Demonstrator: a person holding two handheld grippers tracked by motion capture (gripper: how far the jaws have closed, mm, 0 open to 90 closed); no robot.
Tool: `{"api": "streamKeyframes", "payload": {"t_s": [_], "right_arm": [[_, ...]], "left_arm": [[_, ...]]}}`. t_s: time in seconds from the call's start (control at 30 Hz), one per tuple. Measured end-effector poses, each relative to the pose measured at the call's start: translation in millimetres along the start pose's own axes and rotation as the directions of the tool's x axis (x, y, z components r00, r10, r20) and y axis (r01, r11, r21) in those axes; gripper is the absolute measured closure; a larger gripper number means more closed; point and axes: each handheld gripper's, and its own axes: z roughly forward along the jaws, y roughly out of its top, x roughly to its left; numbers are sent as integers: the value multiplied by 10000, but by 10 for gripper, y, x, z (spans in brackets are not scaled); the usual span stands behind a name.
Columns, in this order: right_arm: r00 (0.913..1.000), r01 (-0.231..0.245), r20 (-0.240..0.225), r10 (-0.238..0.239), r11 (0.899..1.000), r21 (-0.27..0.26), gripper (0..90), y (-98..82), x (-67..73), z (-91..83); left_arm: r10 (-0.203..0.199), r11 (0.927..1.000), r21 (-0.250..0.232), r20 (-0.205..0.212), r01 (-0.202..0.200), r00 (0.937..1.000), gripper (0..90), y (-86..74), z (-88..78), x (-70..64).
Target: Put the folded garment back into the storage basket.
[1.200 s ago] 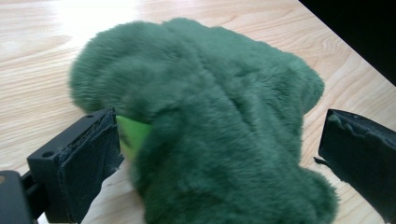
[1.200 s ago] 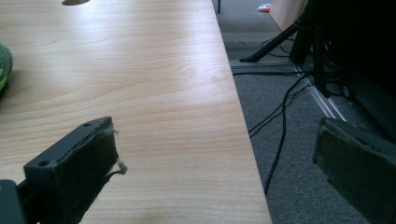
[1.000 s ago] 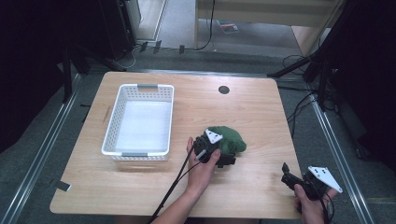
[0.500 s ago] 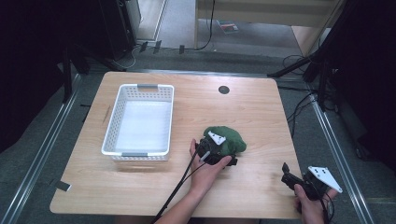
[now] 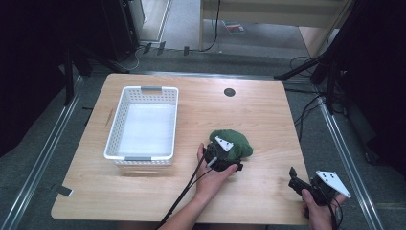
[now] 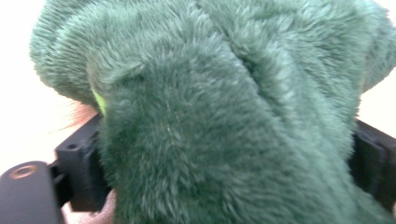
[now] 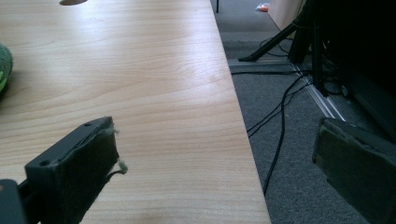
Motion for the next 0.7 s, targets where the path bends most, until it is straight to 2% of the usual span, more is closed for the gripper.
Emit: {"api": "streamKeyframes", "payload": {"t_s": [0.07, 0.3, 0.5, 0.7], "right_arm": [[10000, -4, -8, 4, 10000, -3, 3, 0, -1, 1], [10000, -14, -18, 14, 10000, 13, 4, 2, -4, 5], [10000, -22, -23, 22, 10000, 11, 4, 2, -5, 5], [10000, -14, -14, 14, 10000, 20, 4, 2, -4, 5]], "left_arm": [[12, 10000, -28, 53, -12, 10000, 150, 4, -15, 8], [-83, 9996, -256, 342, 92, 9994, 214, 30, -95, 23], [-137, 9983, -561, 413, 160, 9991, 237, 90, -217, 51], [-191, 9967, -773, 705, 246, 9973, 238, 155, -339, 112]]}}
